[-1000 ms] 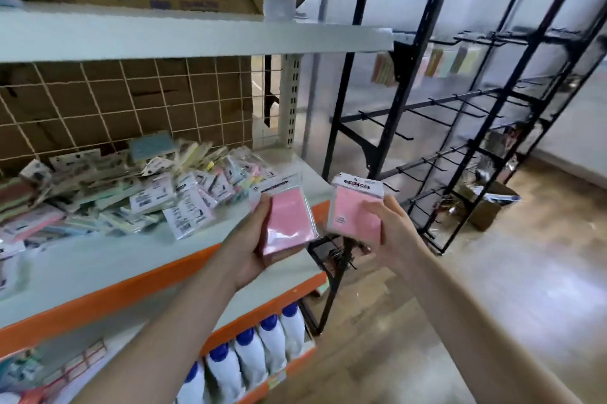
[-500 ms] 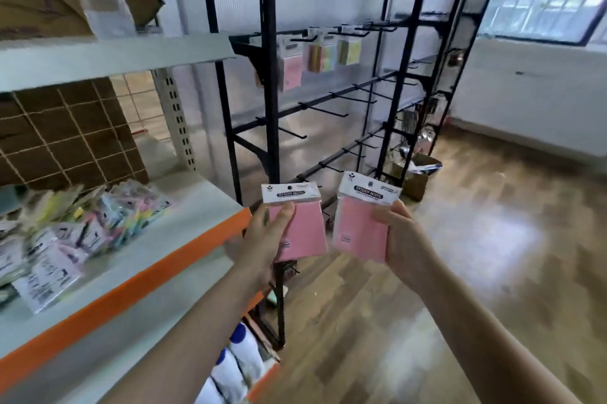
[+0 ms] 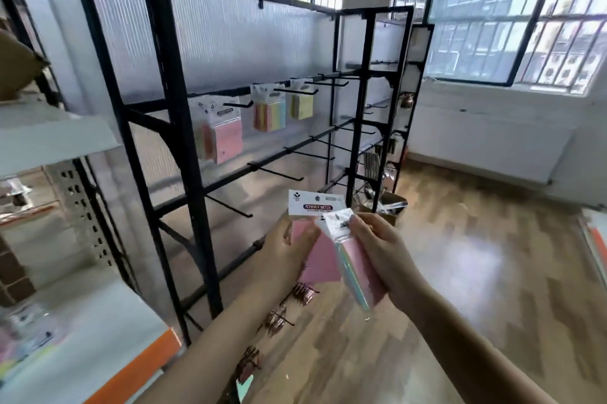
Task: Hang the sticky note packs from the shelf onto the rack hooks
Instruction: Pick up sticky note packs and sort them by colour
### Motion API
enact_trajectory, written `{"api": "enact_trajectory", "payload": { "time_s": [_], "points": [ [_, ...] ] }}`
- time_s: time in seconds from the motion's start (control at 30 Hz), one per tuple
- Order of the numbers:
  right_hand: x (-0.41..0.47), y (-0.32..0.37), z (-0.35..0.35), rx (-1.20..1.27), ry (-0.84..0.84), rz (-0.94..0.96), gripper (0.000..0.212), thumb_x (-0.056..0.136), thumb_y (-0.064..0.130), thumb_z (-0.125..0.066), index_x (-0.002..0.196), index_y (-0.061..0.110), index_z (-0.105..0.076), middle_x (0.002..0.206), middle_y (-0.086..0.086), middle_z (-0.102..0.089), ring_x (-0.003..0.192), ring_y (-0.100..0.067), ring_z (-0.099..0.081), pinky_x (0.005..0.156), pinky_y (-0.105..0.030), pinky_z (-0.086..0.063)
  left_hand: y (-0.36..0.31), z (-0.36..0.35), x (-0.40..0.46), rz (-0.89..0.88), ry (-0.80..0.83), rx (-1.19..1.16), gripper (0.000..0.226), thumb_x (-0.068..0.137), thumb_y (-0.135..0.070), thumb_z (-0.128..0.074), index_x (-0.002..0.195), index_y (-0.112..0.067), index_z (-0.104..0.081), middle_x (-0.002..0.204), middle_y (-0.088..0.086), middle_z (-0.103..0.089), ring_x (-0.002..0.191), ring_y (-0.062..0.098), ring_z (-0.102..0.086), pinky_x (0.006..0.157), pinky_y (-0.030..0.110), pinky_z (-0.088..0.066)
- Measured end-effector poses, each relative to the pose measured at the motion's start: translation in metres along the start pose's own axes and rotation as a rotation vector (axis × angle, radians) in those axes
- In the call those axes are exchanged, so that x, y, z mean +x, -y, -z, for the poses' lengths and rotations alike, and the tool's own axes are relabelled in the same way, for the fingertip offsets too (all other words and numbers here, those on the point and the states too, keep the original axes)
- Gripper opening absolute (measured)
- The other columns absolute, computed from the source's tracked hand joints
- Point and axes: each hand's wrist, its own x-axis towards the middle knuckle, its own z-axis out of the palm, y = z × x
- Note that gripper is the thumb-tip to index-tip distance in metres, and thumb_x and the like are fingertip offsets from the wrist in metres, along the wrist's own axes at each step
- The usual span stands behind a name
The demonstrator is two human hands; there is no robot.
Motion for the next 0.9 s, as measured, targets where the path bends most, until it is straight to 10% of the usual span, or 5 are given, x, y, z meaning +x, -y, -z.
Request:
{"api": "enact_trajectory", "payload": {
  "time_s": [0.23,0.67,0.9],
  "points": [
    [0.088,0.022,-0.023,0.049,0.086,0.18,0.018,0.093,0.025,-0.061,0.076,0.023,-0.066,0.064,0.011,-0.066,0.053,-0.001,-0.057,0.045,-0.012,-0.041,-0.014,0.008,0.074,-0.114,-0.046,-0.018,0.015,0.094,-0.025,-0.055,0.091,-0.04,-0.056,0.055,-0.026,-0.059,0.046,-0.011,-0.051,0.042,0.004,-0.032],
    [0.17,0.041,-0.075,0.036,0.216,0.431,0.018,0.094,0.02,-0.058,0.079,0.011,-0.059,0.069,0.005,-0.057,0.064,-0.01,-0.05,0.057,-0.029,-0.038,-0.032,0.039,0.129,-0.029,-0.398,-0.045,0.024,0.091,-0.054,-0.045,0.086,-0.044,-0.066,0.085,0.003,-0.071,0.08,0.026,-0.068,0.075,0.052,-0.056],
    [0.218,0.056,-0.104,0.095,0.373,0.469,0.022,0.095,0.024,-0.058,0.076,0.013,-0.058,0.067,0.0,-0.054,0.062,-0.013,-0.045,0.054,-0.029,-0.035,-0.055,0.056,0.167,-0.247,-0.692,0.068,0.044,0.086,-0.049,-0.054,0.08,-0.007,-0.063,0.061,0.002,-0.063,0.054,0.005,-0.055,0.051,0.015,-0.041]
  ]
}}
